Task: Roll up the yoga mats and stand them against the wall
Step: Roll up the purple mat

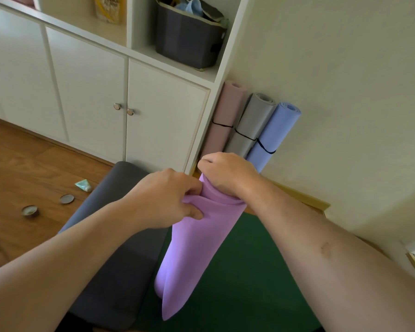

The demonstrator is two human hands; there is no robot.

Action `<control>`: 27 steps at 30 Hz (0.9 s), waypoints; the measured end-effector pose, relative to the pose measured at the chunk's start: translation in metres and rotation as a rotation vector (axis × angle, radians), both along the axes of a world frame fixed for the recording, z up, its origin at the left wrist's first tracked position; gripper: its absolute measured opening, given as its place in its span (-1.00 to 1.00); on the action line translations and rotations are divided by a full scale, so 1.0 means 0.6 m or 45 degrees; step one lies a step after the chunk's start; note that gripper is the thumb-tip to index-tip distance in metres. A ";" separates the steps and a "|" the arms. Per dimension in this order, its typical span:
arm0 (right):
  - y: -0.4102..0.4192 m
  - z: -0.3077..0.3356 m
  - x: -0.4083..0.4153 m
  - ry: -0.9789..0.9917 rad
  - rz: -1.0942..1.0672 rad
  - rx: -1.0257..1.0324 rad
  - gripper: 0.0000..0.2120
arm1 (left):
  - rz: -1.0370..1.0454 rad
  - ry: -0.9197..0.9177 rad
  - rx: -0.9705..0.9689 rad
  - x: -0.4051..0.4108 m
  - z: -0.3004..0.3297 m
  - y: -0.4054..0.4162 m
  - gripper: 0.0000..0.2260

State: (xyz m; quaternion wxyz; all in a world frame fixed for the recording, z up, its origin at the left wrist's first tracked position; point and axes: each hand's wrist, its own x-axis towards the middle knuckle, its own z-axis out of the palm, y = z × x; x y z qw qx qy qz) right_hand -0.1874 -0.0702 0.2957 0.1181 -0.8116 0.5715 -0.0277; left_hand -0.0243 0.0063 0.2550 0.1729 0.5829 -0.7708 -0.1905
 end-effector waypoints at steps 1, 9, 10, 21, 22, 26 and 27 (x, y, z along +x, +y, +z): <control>0.002 0.001 0.002 0.002 0.011 0.000 -0.67 | -0.020 0.009 -0.015 0.002 0.000 0.002 -0.76; 0.006 0.003 0.017 0.005 0.061 0.005 -0.67 | 0.006 0.271 -0.102 0.010 0.002 0.005 -0.71; 0.006 0.004 0.018 0.009 0.061 0.008 -0.67 | 0.032 0.276 -0.099 0.012 0.002 0.003 -0.72; 0.006 0.003 0.004 0.021 0.068 -0.003 -0.70 | 0.103 0.332 0.006 0.019 0.007 -0.008 -0.78; 0.006 0.003 0.001 0.017 0.066 -0.007 -0.71 | 0.103 0.333 0.009 0.018 0.006 -0.009 -0.78; 0.010 -0.002 -0.006 0.013 0.066 -0.054 -0.67 | 0.163 0.306 0.008 0.008 0.001 -0.006 -0.74; 0.012 -0.005 -0.007 0.024 0.058 -0.065 -0.66 | 0.201 0.307 -0.006 0.005 -0.001 -0.004 -0.71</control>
